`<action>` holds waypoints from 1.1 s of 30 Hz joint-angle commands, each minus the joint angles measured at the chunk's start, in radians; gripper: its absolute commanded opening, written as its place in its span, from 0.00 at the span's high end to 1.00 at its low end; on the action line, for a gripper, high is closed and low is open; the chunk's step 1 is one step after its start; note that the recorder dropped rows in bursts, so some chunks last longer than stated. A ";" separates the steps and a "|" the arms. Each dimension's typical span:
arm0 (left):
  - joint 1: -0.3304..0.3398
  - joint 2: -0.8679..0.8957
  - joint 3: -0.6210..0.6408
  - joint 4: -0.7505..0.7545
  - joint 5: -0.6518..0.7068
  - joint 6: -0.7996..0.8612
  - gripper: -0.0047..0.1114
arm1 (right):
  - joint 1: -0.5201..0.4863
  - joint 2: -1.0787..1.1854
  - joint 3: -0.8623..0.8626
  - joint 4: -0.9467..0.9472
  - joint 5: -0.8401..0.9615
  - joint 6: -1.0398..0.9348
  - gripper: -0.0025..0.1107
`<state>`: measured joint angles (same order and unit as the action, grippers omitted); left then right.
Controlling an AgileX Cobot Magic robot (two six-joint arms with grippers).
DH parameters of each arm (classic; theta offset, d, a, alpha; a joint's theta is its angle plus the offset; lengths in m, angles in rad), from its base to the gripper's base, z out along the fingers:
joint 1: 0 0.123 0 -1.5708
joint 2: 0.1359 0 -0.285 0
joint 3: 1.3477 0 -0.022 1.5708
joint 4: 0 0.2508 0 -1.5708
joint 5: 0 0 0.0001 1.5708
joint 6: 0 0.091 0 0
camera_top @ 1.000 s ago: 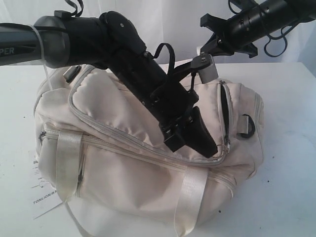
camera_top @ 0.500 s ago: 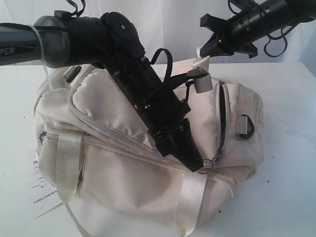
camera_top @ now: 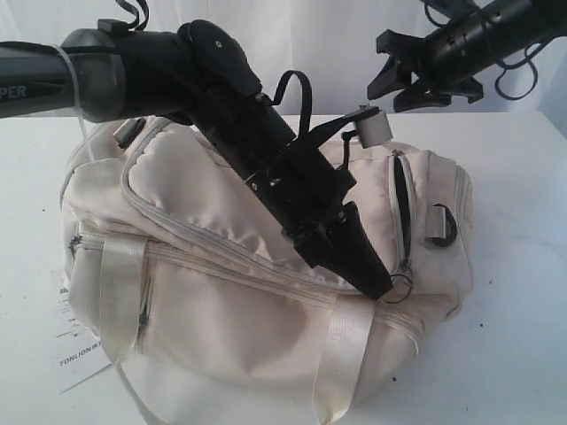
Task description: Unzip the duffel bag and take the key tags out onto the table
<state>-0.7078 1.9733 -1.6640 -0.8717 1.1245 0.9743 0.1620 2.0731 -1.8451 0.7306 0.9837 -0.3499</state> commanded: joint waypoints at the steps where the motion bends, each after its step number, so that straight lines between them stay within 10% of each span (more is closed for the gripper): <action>1: -0.003 -0.017 0.002 -0.042 0.097 0.013 0.96 | -0.024 -0.048 -0.008 -0.010 0.130 -0.005 0.33; 9: -0.003 -0.018 0.002 -0.143 0.097 0.050 0.96 | -0.024 -0.143 0.034 -0.089 0.237 0.042 0.49; 22: -0.003 -0.028 0.002 -0.182 0.097 0.053 0.96 | 0.051 -0.416 0.522 -0.122 0.237 0.065 0.49; 33: -0.003 -0.028 0.002 -0.186 0.097 0.054 0.96 | 0.059 -0.416 0.590 -0.113 0.216 0.065 0.51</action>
<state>-0.7061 1.9650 -1.6640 -1.0139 1.1245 1.0153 0.2199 1.6675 -1.2615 0.5932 1.2138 -0.2877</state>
